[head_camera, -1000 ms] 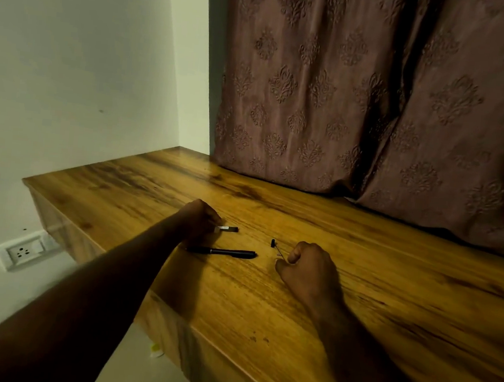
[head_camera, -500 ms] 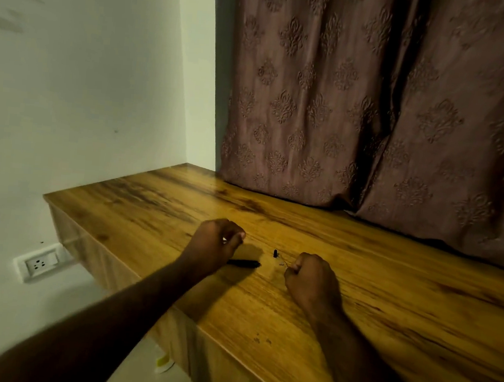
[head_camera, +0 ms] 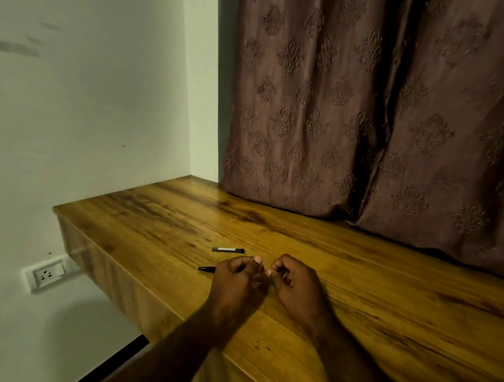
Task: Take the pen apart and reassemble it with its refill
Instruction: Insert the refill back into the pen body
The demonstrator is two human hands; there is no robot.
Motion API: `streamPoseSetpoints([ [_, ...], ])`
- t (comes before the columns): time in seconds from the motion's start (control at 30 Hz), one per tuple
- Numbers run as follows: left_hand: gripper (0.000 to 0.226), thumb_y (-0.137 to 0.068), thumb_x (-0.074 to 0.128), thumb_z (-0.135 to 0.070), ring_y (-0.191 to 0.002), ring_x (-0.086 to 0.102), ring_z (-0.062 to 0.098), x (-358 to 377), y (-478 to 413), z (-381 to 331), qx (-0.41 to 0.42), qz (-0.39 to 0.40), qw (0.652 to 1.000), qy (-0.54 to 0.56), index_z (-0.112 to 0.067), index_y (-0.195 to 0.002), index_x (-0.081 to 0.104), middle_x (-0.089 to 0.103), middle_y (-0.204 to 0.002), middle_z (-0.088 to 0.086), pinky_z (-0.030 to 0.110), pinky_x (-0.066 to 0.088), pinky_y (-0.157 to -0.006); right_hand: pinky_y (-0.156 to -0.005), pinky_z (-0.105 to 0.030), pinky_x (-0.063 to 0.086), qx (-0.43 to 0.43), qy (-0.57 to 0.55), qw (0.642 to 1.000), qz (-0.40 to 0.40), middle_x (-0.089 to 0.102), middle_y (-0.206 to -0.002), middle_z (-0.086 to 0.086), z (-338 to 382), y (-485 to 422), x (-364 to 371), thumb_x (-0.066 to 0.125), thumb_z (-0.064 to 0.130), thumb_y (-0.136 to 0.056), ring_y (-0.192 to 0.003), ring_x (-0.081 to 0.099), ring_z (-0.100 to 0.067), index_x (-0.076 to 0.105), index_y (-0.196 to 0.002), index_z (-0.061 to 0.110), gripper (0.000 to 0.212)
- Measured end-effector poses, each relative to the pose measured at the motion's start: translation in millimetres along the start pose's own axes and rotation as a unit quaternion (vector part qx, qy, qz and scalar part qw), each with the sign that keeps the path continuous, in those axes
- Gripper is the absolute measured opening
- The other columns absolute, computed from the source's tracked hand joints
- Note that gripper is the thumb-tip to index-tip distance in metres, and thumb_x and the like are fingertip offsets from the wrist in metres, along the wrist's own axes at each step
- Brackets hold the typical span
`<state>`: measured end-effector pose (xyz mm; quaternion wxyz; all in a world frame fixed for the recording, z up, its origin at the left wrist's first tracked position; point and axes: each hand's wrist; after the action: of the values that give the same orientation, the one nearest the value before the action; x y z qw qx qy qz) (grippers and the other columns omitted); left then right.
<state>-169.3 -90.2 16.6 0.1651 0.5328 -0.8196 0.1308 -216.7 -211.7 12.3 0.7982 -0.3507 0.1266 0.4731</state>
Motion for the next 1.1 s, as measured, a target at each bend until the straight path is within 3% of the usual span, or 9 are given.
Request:
streamPoseSetpoints([
  [0.17,0.021,-0.092,0.055,-0.001,-0.064,0.061,0.021,-2,1,-6,0.02,-0.018,1.0,0.002,0.019,-0.095,0.058,0.059,-0.079,0.021,0.027,0.056,-0.058,-0.067,-0.033,0.051,-0.009,-0.012,1.0,0.023,0.066,-0.079,0.008,2,0,3,0.064,0.023,-0.088,-0.074,0.06,-0.008,0.063,-0.08,0.023,0.008],
  [0.37,0.016,-0.091,0.055,0.001,-0.083,0.07,0.032,5,12,-6,0.044,0.011,0.999,-0.027,0.014,-0.096,0.064,0.067,-0.093,0.031,0.036,0.058,-0.067,-0.048,-0.014,0.033,0.02,-0.006,1.0,0.001,0.06,-0.067,0.01,6,3,3,0.063,0.032,-0.089,-0.053,0.049,0.0,0.064,-0.084,0.022,0.012],
  [0.57,0.014,-0.09,0.06,-0.005,-0.085,0.071,0.014,8,18,-8,0.117,0.014,0.983,-0.142,0.0,-0.1,0.07,0.07,-0.097,0.012,0.019,0.054,-0.062,-0.056,-0.019,0.047,0.03,-0.028,0.998,-0.039,0.068,-0.081,0.006,4,-1,3,0.063,0.027,-0.09,-0.068,0.061,-0.006,0.069,-0.081,0.018,0.014],
  [0.6,0.017,-0.091,0.061,-0.011,-0.088,0.07,0.012,0,11,-8,0.156,-0.005,0.96,-0.231,-0.005,-0.104,0.07,0.07,-0.098,0.004,0.018,0.055,-0.064,-0.059,-0.022,0.05,0.033,-0.035,0.998,-0.043,0.067,-0.084,0.006,2,-3,4,0.065,0.025,-0.088,-0.072,0.062,-0.008,0.071,-0.081,0.018,0.012],
  [0.63,0.023,-0.092,0.059,-0.022,-0.094,0.067,0.013,-12,3,-7,0.213,-0.013,0.908,-0.36,-0.009,-0.109,0.068,0.068,-0.102,0.0,0.021,0.055,-0.07,-0.062,-0.024,0.05,0.04,-0.045,0.997,-0.049,0.067,-0.085,0.005,1,-4,5,0.068,0.023,-0.086,-0.075,0.062,-0.009,0.072,-0.081,0.017,0.009],
  [0.73,0.043,-0.084,0.048,-0.043,-0.102,0.056,0.018,-51,-20,-10,0.292,0.011,0.722,-0.627,-0.019,-0.116,0.065,0.063,-0.116,0.001,0.036,0.051,-0.082,-0.061,-0.016,0.046,0.095,-0.11,0.987,-0.068,0.071,-0.084,0.003,-1,-8,3,0.072,0.018,-0.084,-0.077,0.063,-0.008,0.073,-0.086,0.012,0.006],
  [0.8,0.043,-0.082,0.047,-0.041,-0.104,0.055,0.023,-65,-28,-12,0.276,0.022,0.671,-0.688,-0.022,-0.116,0.065,0.063,-0.12,0.004,0.039,0.048,-0.085,-0.058,-0.015,0.046,0.13,-0.161,0.976,-0.072,0.072,-0.084,0.001,-2,-9,0,0.071,0.017,-0.084,-0.075,0.064,-0.009,0.073,-0.088,0.01,0.008],
  [0.93,0.032,-0.088,0.044,-0.039,-0.109,0.052,0.023,-68,-38,-13,0.202,0.03,0.639,-0.742,-0.026,-0.108,0.064,0.059,-0.119,0.003,0.042,0.045,-0.09,-0.055,-0.019,0.043,0.17,-0.236,0.953,-0.082,0.071,-0.08,-0.003,-3,-12,-2,0.071,0.012,-0.083,-0.068,0.061,-0.012,0.07,-0.085,0.012,0.002],
  [1.1,0.019,-0.087,0.051,-0.035,-0.097,0.059,0.022,-69,-46,-8,0.225,0.014,0.69,-0.688,-0.023,-0.094,0.064,0.063,-0.103,0.003,0.04,0.049,-0.082,-0.054,-0.025,0.046,0.217,-0.363,0.901,-0.092,0.07,-0.076,-0.01,-3,-14,-5,0.069,0.001,-0.083,-0.062,0.061,-0.015,0.067,-0.092,0.001,0.009],
])
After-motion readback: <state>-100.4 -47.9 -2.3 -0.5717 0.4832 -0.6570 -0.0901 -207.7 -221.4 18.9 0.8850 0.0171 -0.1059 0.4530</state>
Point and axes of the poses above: each hand's wrist, its own y-axis away from the middle knuckle, its own x-axis out of the palm, z = x × y
